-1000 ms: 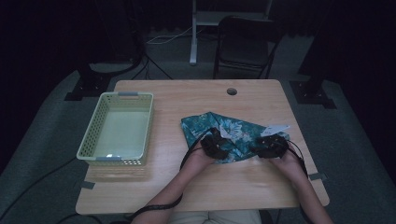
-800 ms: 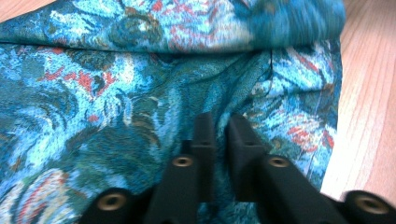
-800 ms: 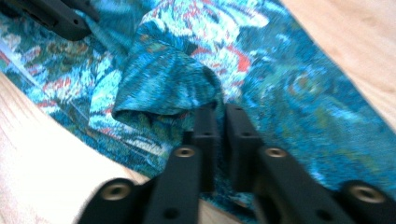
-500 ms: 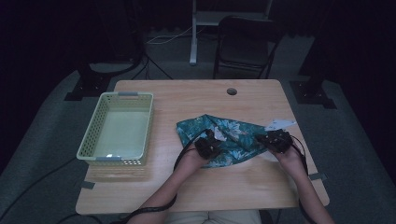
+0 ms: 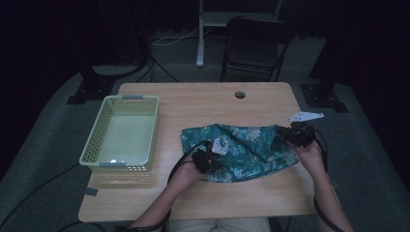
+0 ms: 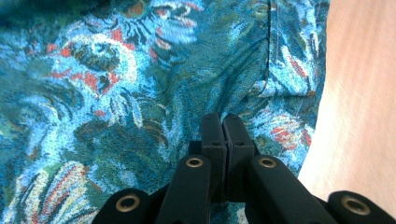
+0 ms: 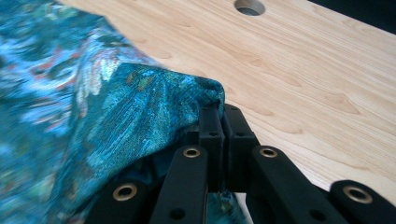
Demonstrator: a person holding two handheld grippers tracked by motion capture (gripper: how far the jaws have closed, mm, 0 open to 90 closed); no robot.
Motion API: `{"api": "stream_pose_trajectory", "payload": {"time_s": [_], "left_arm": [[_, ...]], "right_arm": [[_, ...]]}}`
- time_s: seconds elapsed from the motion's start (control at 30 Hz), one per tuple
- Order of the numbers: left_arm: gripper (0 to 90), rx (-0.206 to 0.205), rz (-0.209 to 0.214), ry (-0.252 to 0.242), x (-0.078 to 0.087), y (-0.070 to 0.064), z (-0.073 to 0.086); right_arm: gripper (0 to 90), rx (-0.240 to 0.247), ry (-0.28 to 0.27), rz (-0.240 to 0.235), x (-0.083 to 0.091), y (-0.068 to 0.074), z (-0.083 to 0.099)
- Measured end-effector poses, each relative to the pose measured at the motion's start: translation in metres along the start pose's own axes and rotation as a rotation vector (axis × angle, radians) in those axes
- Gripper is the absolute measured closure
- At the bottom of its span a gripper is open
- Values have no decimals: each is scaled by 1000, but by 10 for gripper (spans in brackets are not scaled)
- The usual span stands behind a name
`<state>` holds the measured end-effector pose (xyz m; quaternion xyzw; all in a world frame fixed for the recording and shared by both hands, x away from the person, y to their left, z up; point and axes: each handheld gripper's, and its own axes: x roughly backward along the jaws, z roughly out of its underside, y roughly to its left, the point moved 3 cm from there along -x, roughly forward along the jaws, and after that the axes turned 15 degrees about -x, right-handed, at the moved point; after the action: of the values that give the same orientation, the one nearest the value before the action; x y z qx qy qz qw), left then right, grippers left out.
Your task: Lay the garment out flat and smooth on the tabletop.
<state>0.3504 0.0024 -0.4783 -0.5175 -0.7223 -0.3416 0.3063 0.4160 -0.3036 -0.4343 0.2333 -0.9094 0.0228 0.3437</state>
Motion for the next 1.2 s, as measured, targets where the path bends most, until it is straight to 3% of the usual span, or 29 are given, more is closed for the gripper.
{"api": "stream_pose_trajectory", "payload": {"time_s": [0.23,0.33,0.47,0.77,1.03,1.07,1.1,1.13,1.2], "left_arm": [[900,11,52,16,0,-8,14],[900,37,71,-5,2,-9,19],[900,39,82,-7,6,-12,23],[900,30,79,-1,8,-16,24],[899,21,71,3,9,-19,23],[899,16,41,-13,8,-19,20],[874,18,17,-31,9,-18,19],[796,37,9,-36,9,-17,18],[738,31,-1,-26,10,-16,18]], "right_arm": [[877,-77,28,13,-12,-24,1],[877,-111,52,27,-20,-35,5],[877,-149,90,23,-33,-49,8],[866,-183,129,20,-53,-64,4],[857,-190,151,50,-57,-72,8],[818,-193,146,56,-57,-72,8],[704,-201,125,70,-50,-72,9],[645,-198,107,86,-44,-72,10],[608,-193,83,101,-33,-74,11]]}}
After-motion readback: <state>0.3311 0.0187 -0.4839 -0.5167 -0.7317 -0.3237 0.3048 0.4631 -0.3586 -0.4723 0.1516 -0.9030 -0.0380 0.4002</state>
